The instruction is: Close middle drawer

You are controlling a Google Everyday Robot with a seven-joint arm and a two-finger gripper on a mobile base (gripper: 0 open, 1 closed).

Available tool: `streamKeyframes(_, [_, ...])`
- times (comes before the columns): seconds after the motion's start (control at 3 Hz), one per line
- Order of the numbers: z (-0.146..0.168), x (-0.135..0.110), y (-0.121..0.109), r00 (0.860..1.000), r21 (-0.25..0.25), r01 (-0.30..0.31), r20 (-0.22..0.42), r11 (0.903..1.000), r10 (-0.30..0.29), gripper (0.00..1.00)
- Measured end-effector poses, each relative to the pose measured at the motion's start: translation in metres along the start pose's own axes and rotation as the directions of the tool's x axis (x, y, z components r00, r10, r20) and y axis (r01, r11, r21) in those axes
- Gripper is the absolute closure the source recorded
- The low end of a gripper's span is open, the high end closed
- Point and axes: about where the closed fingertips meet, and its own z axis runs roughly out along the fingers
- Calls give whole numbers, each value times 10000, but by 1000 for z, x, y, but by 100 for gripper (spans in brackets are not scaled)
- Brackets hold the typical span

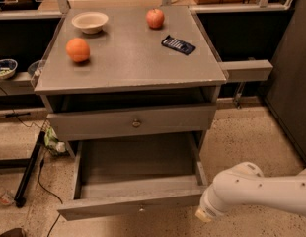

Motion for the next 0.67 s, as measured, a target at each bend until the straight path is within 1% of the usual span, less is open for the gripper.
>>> streamKeyframes(0.33, [4,-1,0,10000,-87,-46,16,10000,46,100])
streamKeyframes(0.67, [15,1,3,9998,-232,-201,21,9995,202,100])
